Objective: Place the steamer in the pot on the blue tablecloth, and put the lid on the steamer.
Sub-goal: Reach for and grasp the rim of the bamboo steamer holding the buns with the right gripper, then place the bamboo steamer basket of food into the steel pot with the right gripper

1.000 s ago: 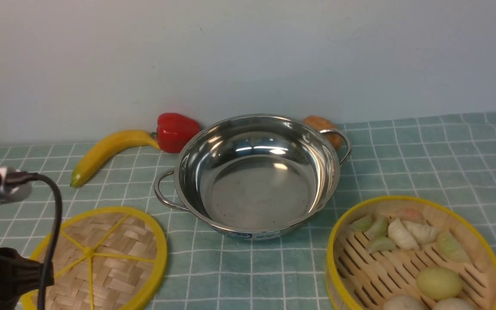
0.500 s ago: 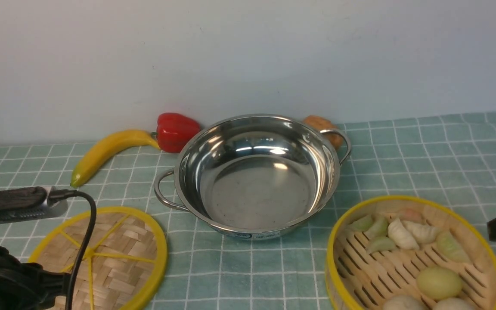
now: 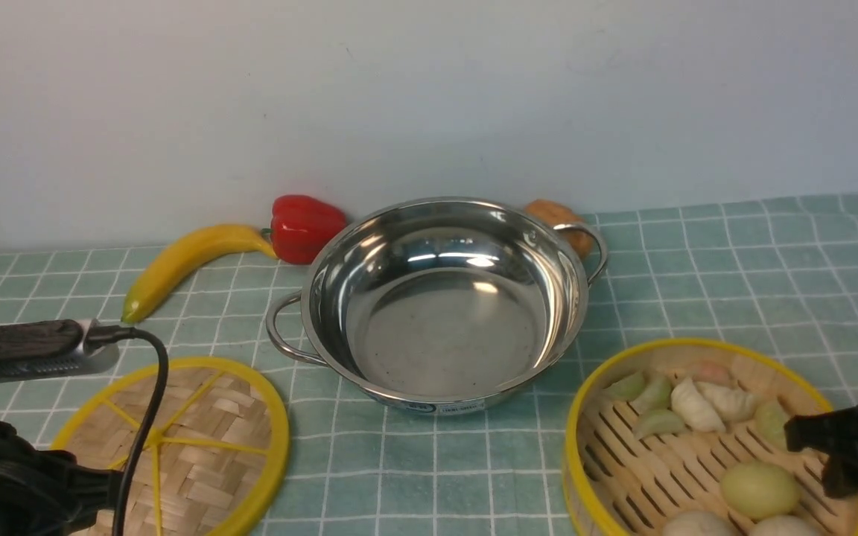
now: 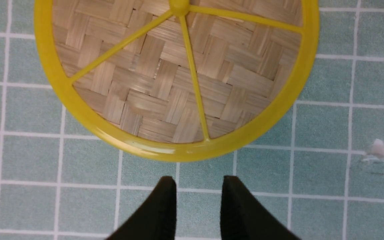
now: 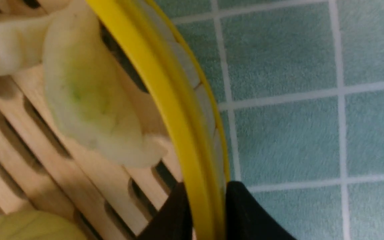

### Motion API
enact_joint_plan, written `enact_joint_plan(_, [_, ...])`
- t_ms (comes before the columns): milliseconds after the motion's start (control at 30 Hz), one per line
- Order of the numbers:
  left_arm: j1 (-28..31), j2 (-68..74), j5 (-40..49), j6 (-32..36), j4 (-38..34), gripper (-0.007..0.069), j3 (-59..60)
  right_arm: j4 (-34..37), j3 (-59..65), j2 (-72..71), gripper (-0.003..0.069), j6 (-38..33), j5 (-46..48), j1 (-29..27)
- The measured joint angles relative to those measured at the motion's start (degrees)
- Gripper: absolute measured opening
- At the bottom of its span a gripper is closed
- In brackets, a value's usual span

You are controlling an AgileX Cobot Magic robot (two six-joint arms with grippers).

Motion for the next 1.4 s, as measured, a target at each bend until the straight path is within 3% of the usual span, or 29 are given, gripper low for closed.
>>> enact_joint_plan(67, [0.0, 0.0, 0.0, 0.0, 0.0, 0.0190, 0.0, -0.3, -0.2, 0.1, 0.0062, 0.1, 0.6, 0.0])
enact_joint_plan(233, [0.0, 0.0, -0.2, 0.0, 0.0, 0.0197, 0.0, -1.3, -1.1, -1.4, 0.0058, 0.0, 5.9, 0.0])
enact_joint_plan(367, [0.0, 0.0, -0.3, 0.0, 0.0, 0.0201, 0.0, -1.9, -4.5, -6.6, 0.0058, -0.4, 16.1, 0.0])
enact_joint_plan(533, [0.0, 0.0, -1.3, 0.0, 0.0, 0.0201, 0.0, -1.3, -15.9, -12.9, 0.0058, -1.8, 25.9, 0.0])
enact_joint_plan(700, [0.0, 0.0, -1.5, 0.0, 0.0, 0.0201, 0.0, -0.3, -25.6, -11.4, 0.0058, -3.1, 27.9, 1.4])
enact_joint_plan(900, [0.0, 0.0, -2.6, 0.2, 0.0, 0.0201, 0.0, 0.2, -47.4, 5.9, 0.0057, -1.3, 27.8, 11.4])
enact_joint_plan(967, [0.0, 0.0, -2.5, 0.3, 0.0, 0.0201, 0.0, 0.3, -50.5, 8.9, 0.0057, -1.1, 27.8, 12.6])
enact_joint_plan(1100, [0.0, 0.0, -2.5, 0.4, 0.0, 0.0201, 0.0, 0.4, -69.2, 24.9, 0.0057, 0.2, 29.7, 17.4])
enact_joint_plan(1267, [0.0, 0.0, -2.7, 0.8, 0.0, 0.0201, 0.0, -1.5, -87.9, 40.2, 0.0057, 0.8, 30.5, 20.1])
enact_joint_plan(1400, [0.0, 0.0, -3.7, 0.8, 0.0, 0.0201, 0.0, -1.4, -94.4, 46.4, 0.0057, 2.1, 30.5, 20.3])
